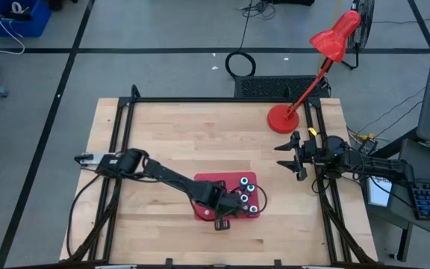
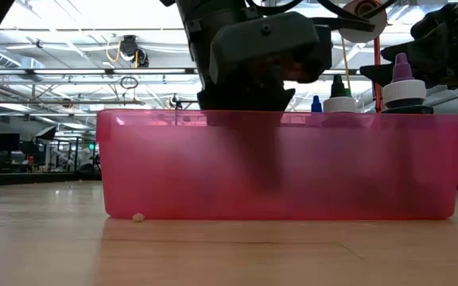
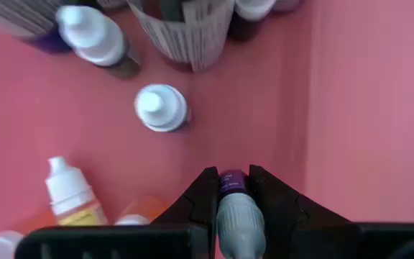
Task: Pick & Place food coloring
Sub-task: Put the small violet food coloring bottle into the bin, then return to Home Position
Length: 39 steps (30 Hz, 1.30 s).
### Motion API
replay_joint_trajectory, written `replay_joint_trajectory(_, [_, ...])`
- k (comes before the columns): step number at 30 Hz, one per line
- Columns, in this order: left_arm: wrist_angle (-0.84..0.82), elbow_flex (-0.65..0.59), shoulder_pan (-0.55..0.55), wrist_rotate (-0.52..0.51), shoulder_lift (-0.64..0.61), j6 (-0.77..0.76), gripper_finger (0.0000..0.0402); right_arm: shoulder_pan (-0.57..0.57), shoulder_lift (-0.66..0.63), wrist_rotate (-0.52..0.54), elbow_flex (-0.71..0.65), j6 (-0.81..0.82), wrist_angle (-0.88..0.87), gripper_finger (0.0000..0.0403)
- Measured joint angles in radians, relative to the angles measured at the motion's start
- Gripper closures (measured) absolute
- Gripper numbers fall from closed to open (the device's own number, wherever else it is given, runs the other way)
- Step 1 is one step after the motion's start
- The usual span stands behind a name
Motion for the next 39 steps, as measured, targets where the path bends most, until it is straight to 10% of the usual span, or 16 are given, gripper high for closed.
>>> replay_joint_trajectory(10, [0.005, 0.002, -0.003, 0.011, 0.031, -0.035, 0.034, 0.0, 0.0, 0.0, 0.0, 0.0, -0.005, 0.0165])
replay_joint_trajectory(26, [0.009, 0.0, 0.026, 0.102, -0.006, -0.098, 0.0185, 0.0, 0.0, 0.0, 0.0, 0.0, -0.005, 0.0165])
replay_joint_trajectory(39, [-0.002, -0.001, -0.022, 0.02, -0.424, 0.088, 0.0177, 0.0, 0.0, 0.0, 0.0, 0.0, -0.005, 0.0165])
